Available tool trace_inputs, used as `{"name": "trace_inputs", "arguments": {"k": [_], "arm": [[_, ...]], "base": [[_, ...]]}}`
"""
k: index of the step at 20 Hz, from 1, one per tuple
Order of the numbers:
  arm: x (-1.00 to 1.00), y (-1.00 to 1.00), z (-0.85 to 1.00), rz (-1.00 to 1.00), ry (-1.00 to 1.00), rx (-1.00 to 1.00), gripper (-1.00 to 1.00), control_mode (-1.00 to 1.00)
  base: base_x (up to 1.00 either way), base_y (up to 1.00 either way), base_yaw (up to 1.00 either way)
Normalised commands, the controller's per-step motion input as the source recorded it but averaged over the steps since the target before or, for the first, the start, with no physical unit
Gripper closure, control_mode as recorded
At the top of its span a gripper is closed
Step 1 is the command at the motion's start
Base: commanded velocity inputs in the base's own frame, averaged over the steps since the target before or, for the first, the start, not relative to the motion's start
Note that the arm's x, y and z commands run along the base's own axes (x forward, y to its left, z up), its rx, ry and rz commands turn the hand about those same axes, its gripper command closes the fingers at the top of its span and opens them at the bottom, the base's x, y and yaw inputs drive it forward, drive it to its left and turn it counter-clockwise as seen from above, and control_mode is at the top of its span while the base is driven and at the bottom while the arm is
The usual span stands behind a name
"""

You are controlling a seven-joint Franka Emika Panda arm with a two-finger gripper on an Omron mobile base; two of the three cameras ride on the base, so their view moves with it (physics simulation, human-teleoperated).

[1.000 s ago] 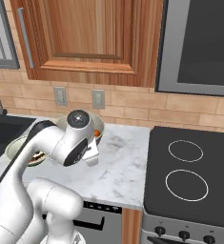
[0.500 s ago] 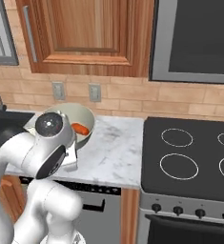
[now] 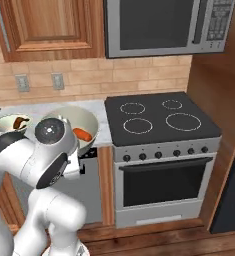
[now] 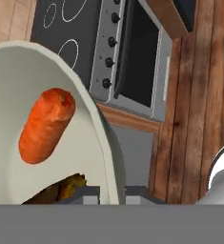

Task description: Place the bowl with the sweet potato and carrot on the second highest shelf of the fridge. Place the bowl with the chicken drumsticks on the top shelf of the fridge.

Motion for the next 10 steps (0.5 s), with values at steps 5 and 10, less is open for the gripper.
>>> {"name": "trace_inputs", "arguments": {"k": [5,10], "arm": [[0.0,0.0,0.0,0.0,0.0,0.0,1.0,1.0],[0.0,0.0,0.0,0.0,0.0,0.0,1.0,1.0]], "base": [[-0.04,-0.81,-0.61],[0.0,-0.99,-0.55]]}}
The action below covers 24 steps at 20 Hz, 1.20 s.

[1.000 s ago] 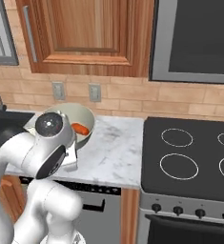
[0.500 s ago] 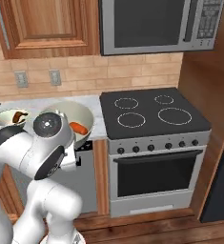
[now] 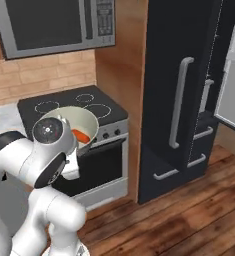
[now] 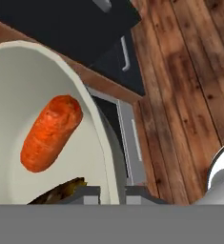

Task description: Place the bowl with the sweet potato and carrot on the second highest shelf of the fridge. Place the bowl with the chicken drumsticks on the top shelf of the fridge.

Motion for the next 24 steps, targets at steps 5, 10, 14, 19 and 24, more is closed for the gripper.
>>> {"name": "trace_inputs", "arguments": {"k": [5,10,14,19,24], "arm": [[0.0,0.0,0.0,0.0,0.0,0.0,1.0,1.0],[0.0,0.0,0.0,0.0,0.0,0.0,1.0,1.0],[0.0,0.0,0.0,0.0,0.0,0.0,1.0,1.0],[0.0,0.0,0.0,0.0,0.0,0.0,1.0,1.0],[0.0,0.0,0.0,0.0,0.0,0.0,1.0,1.0]], "base": [[0.12,-1.0,-0.48],[0.62,-1.0,-0.34],[1.0,-1.0,-0.09],[1.0,-0.94,0.04],[0.3,-0.8,0.61]]}}
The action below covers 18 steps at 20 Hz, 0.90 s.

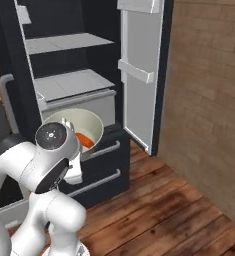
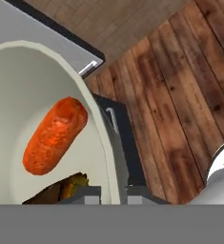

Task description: Place the bowl with the sweet potato and carrot on the second highest shelf of the fridge. Place the bowl with the chicken drumsticks on the top shelf of the fridge.

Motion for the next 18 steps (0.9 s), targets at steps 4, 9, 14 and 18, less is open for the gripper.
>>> {"name": "trace_inputs", "arguments": {"k": [4,9,14,18], "arm": [[0.0,0.0,0.0,0.0,0.0,0.0,1.0,1.0],[0.0,0.0,0.0,0.0,0.0,0.0,1.0,1.0],[0.0,0.0,0.0,0.0,0.0,0.0,1.0,1.0],[0.0,0.0,0.0,0.0,0.0,0.0,1.0,1.0]], "base": [[0.12,-0.62,0.79],[0.1,-0.74,0.75],[0.2,-1.0,0.56],[0.12,-0.94,0.54]]}}
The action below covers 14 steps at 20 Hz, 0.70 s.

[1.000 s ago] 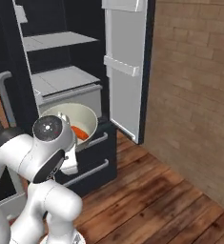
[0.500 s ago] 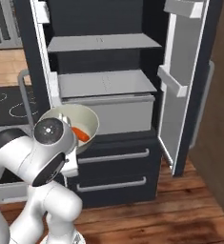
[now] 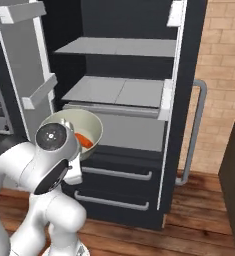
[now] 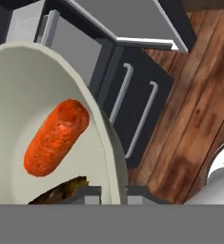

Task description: Place the bowl with the sweet potato and carrot on the second highest shelf of the fridge. Place the bowl with the chicken drumsticks on the top shelf of the fridge.

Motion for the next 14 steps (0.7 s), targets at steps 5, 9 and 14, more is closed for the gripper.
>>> {"name": "trace_inputs", "arguments": {"k": [5,9,14], "arm": [[0.0,0.0,0.0,0.0,0.0,0.0,1.0,1.0],[0.0,0.0,0.0,0.0,0.0,0.0,1.0,1.0],[0.0,0.0,0.0,0.0,0.0,0.0,1.0,1.0]], "base": [[0.62,-0.2,0.16],[0.58,-0.39,0.05],[0.78,-0.09,0.0]]}}
